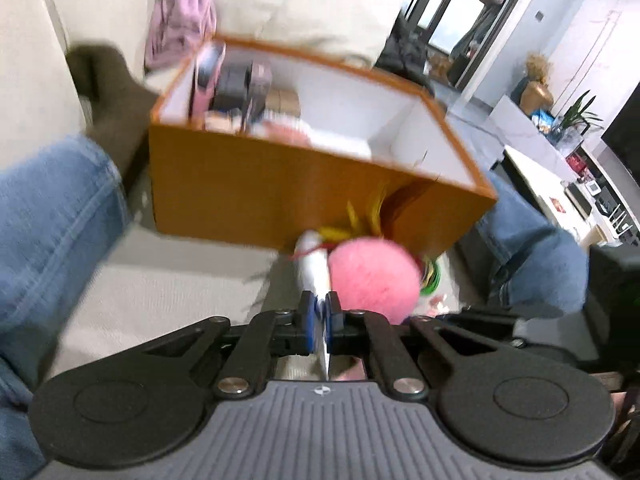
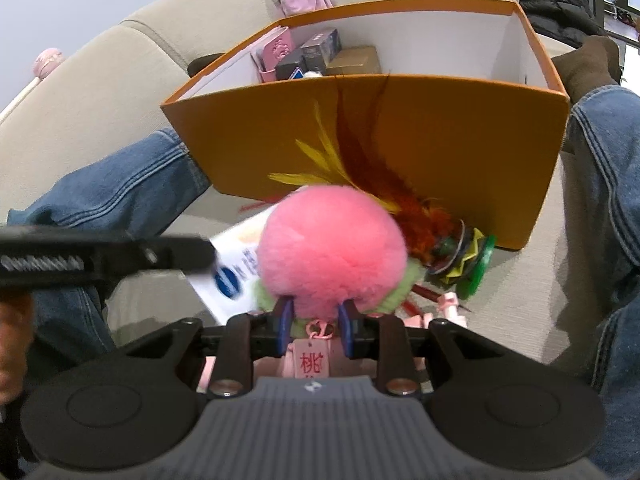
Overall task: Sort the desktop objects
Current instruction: 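Lift the Vaseline tube with the left gripper and the pompom keychain with the right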
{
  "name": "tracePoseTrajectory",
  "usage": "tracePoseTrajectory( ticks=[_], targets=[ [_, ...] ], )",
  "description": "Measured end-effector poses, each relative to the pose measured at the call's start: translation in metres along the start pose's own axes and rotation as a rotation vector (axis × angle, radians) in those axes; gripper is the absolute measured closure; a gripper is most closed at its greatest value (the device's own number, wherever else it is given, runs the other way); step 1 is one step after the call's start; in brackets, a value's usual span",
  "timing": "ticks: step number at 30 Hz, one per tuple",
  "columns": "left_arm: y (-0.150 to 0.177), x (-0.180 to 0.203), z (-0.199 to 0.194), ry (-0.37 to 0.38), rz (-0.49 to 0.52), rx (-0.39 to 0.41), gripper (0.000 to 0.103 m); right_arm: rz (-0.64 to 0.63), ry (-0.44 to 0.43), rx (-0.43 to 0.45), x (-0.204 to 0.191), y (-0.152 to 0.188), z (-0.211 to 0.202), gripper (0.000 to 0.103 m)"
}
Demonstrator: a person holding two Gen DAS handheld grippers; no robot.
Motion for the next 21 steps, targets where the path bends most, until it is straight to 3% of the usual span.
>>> tracePoseTrajectory(
  ticks=[6, 10, 21],
  targets=[
    [-0.016, -0.001, -0.021, -0.055, 0.027, 0.050, 0.099, -0.004, -0.018, 0.005, -0.006, -0.002, 0.001, 0.076],
    [-0.014, -0.006, -0.003, -0.063, 0.004, 0.011, 0.099, 0.004, -0.013, 0.009, -0.004, -0.001, -0.002, 0.076],
    [-0.015, -0.007, 0.010, -0.076, 0.019, 0.031, 0.095, 0.024, -0.001, 0.016, 0.003, -0.002, -0.001, 0.075]
  ],
)
Point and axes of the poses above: each gripper's, at about its wrist camera, not at the fingertips, and z roughly the way its jaws point, x to its right, y to its underside, the point moved 8 cm from there along z, roughly the way its jaws point, and after that the axes turned 6 degrees about z, right-handed, at the moved point
